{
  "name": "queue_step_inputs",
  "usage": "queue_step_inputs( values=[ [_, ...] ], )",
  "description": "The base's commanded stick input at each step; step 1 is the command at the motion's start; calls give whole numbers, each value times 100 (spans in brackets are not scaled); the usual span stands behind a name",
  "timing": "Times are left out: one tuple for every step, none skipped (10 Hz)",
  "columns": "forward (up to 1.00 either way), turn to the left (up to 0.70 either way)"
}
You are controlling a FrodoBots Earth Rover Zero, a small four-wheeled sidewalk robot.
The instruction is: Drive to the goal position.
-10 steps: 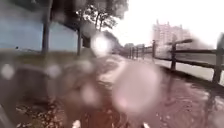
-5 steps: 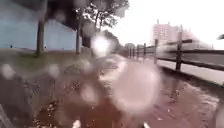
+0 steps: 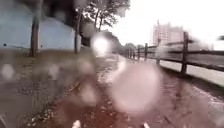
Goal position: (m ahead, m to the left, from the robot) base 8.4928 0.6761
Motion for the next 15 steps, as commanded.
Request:
queue_step_inputs(
  values=[
    [70, 0],
    [70, 0],
    [70, 0],
    [70, 0],
    [70, 0],
    [70, 0],
    [70, 0],
    [70, 0],
    [70, 0],
    [70, 0],
    [70, 0],
    [70, 0],
    [70, 0],
    [70, 0],
    [70, 0]
  ],
)
